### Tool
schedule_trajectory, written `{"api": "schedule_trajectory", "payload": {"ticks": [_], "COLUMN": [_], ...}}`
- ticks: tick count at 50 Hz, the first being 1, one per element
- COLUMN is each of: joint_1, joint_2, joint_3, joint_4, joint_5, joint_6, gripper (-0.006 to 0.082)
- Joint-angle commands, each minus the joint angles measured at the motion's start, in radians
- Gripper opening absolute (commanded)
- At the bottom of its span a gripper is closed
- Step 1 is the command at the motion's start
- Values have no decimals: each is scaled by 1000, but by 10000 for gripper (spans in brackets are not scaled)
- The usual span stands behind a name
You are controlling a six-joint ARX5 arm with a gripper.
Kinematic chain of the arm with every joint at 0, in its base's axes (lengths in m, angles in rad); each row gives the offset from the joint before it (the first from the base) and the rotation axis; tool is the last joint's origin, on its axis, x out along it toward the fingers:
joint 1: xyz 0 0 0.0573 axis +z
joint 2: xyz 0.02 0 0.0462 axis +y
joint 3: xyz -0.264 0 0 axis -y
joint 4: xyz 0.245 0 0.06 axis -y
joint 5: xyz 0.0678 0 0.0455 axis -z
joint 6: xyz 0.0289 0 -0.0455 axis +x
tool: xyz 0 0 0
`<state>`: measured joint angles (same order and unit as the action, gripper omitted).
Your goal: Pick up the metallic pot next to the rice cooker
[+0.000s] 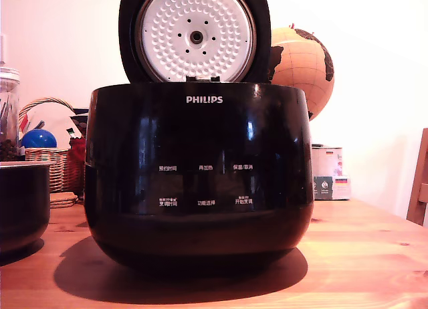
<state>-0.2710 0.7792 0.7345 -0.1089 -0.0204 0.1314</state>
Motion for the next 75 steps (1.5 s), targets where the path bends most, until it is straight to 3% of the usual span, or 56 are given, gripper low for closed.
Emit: {"api": "schedule_trajectory", "payload": {"ticks": [1, 19, 27, 47, 54, 55, 60, 65, 68, 72, 75], "joint_1": [3, 39, 67, 97, 97, 97, 97, 97, 97, 97, 97], "joint_2": [-2, -3, -2, 1, 27, 34, 73, 109, 130, 152, 166], "joint_3": [-29, -27, 0, 72, 72, 72, 72, 72, 72, 72, 72], "joint_4": [10, -27, -201, -745, -861, -875, -917, -925, -916, -908, -905], "joint_5": [1, 16, 36, 164, 169, 169, 169, 169, 168, 150, 114], "joint_6": [42, 170, 272, 283, 349, 407, 490, 583, 594, 688, 701], "gripper": [-20, -21, -21, -21, -19, -18, -4, 72, 168, 327, 394]}}
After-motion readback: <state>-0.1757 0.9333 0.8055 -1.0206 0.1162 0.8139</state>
